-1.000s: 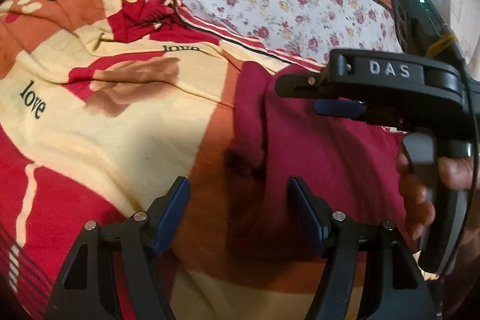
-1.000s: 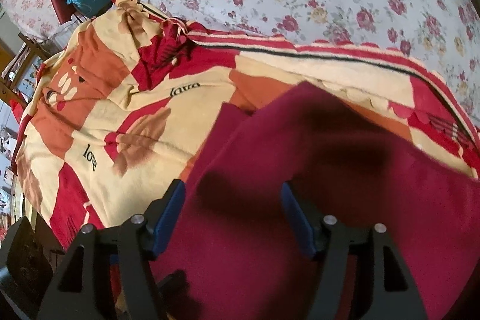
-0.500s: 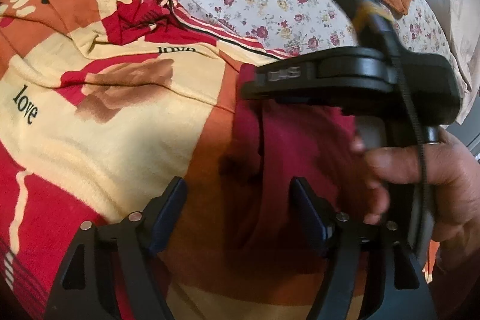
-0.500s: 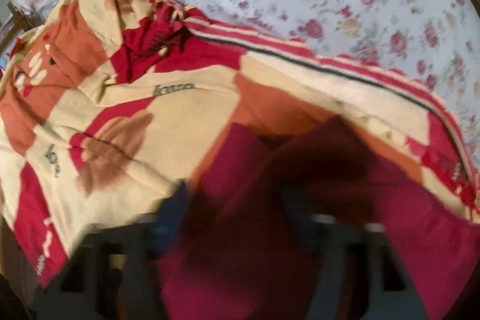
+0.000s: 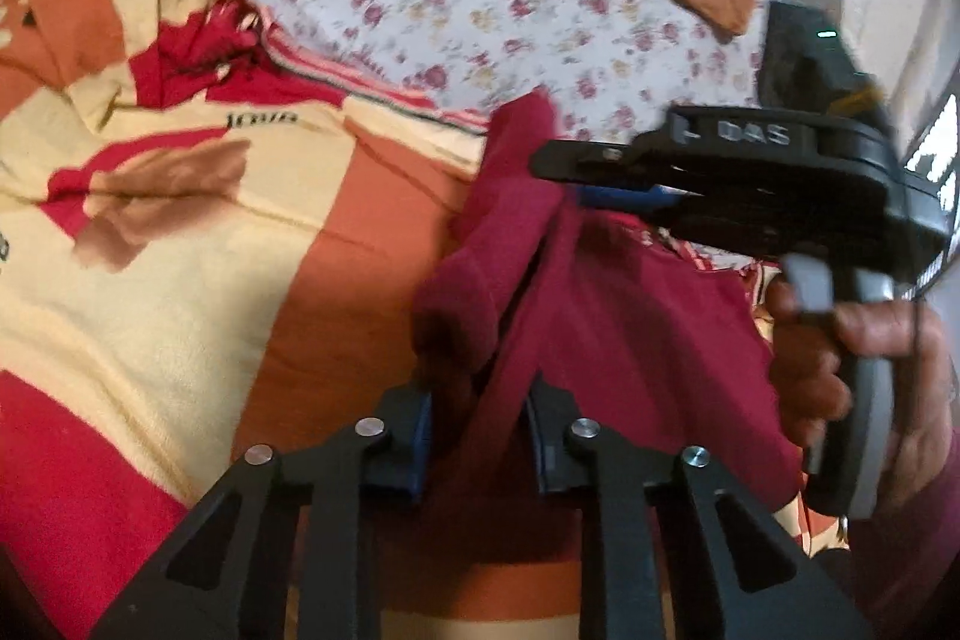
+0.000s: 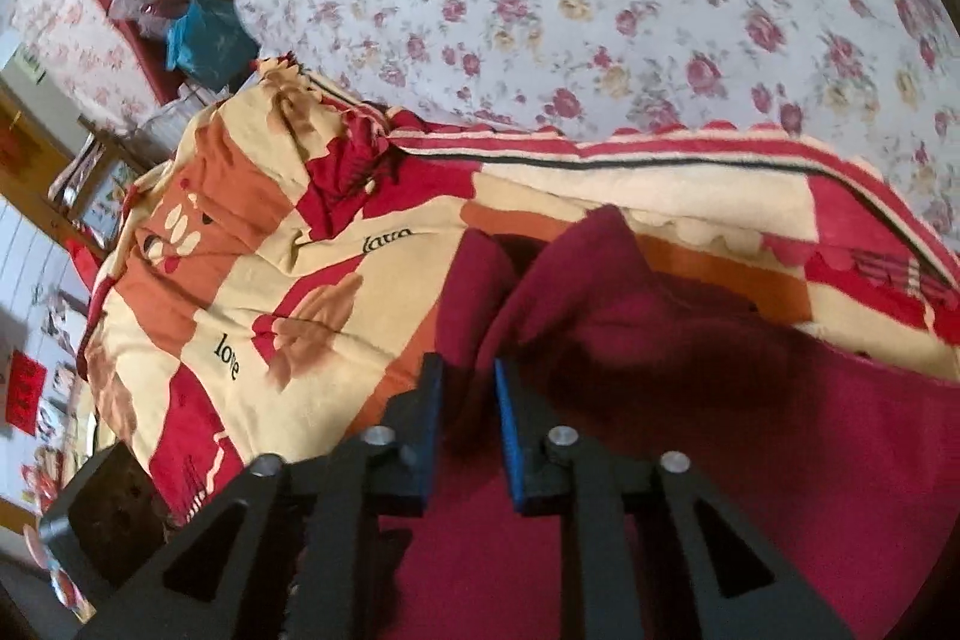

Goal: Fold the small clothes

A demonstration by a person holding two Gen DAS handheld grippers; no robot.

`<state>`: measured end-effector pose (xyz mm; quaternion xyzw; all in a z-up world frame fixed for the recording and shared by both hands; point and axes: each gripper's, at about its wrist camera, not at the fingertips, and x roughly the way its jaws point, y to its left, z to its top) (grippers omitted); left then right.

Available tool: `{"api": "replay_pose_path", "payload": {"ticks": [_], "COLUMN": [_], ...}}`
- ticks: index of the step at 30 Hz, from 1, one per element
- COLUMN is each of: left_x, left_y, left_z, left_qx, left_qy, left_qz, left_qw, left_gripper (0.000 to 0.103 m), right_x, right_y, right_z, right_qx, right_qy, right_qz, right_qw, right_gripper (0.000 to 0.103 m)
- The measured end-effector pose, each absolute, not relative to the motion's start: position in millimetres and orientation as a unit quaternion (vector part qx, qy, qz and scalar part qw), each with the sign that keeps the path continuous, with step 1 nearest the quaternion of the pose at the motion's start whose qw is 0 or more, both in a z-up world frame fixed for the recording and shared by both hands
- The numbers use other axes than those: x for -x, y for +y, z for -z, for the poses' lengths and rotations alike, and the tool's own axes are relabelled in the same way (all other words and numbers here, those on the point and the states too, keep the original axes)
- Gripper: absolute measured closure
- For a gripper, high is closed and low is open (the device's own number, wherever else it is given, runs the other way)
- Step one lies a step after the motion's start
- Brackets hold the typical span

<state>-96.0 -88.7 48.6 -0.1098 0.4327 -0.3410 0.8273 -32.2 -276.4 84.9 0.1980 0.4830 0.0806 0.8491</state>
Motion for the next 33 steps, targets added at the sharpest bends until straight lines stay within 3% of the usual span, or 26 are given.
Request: {"api": "replay_pose_path", "payload": {"ticks": [2, 4, 6, 8, 11, 13, 15, 18, 26, 33], "left_x": [102, 106, 110, 113, 119, 123, 130, 136, 174, 210], "left_y": [-91, -94, -96, -99, -103, -107, -112, -121, -188, -264], "left_z": [-55, -59, -61, -64, -67, -71, -75, -84, -123, -125], "left_qx": [0.103, 0.091, 0.082, 0.073, 0.059, 0.047, 0.035, 0.038, 0.006, -0.037], "left_qy": [0.422, 0.414, 0.408, 0.403, 0.396, 0.393, 0.390, 0.397, 0.385, 0.395], "left_qz": [0.343, 0.343, 0.347, 0.349, 0.354, 0.355, 0.358, 0.380, 0.450, 0.494], "left_qw": [0.833, 0.838, 0.841, 0.843, 0.846, 0.847, 0.848, 0.834, 0.806, 0.773], "left_gripper": [0.102, 0.103, 0.103, 0.103, 0.103, 0.103, 0.103, 0.103, 0.103, 0.103], "right_x": [33, 31, 27, 20, 8, 3, 7, 27, 84, 146], "right_y": [-282, -283, -280, -273, -259, -252, -253, -271, -338, -421], "right_z": [-84, -86, -88, -84, -70, -56, -52, -68, -127, -132], "right_qx": [-0.212, -0.221, -0.220, -0.212, -0.198, -0.192, -0.180, -0.182, -0.189, -0.227], "right_qy": [0.483, 0.477, 0.479, 0.489, 0.518, 0.536, 0.533, 0.504, 0.451, 0.433], "right_qz": [-0.062, -0.057, -0.057, -0.054, -0.060, -0.066, -0.055, -0.064, -0.063, -0.018], "right_qw": [0.847, 0.849, 0.848, 0.844, 0.830, 0.820, 0.825, 0.842, 0.870, 0.872], "right_gripper": [0.041, 0.038, 0.025, 0.019, 0.020, 0.025, 0.060, 0.080, 0.083, 0.085]}}
